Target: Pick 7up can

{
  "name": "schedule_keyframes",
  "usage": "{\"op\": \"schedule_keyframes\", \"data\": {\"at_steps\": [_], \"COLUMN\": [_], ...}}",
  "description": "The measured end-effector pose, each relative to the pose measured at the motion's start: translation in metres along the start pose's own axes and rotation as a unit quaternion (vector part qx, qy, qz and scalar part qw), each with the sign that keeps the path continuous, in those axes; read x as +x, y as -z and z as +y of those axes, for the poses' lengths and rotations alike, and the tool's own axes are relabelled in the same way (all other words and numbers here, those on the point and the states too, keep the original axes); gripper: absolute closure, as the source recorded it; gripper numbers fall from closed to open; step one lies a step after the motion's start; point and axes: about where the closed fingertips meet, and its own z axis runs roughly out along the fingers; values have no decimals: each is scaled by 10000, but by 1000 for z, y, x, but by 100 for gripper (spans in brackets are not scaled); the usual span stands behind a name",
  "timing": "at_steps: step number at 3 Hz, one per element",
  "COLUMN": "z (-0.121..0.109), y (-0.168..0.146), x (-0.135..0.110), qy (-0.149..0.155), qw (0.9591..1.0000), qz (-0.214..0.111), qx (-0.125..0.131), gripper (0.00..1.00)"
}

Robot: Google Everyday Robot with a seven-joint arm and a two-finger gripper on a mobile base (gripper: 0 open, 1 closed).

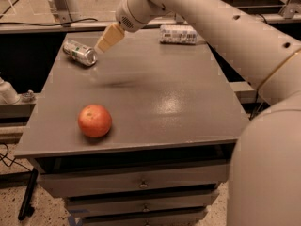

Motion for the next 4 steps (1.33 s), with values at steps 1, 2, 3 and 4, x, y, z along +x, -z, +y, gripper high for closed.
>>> {"op": "schedule_keyframes", "data": {"at_steps": [1,2,3,4], "z": [-3,0,19,34], "y": [-7,-12,-51,-95], "x": [0,0,-2,-4], "qy": [-25,-84,-176,-244], "qw": [10000,9999,9986,9969], "qz": [-27,-131,-374,-454], "qx": [-14,-62,-340,-598], "gripper": [0,0,0,0]}}
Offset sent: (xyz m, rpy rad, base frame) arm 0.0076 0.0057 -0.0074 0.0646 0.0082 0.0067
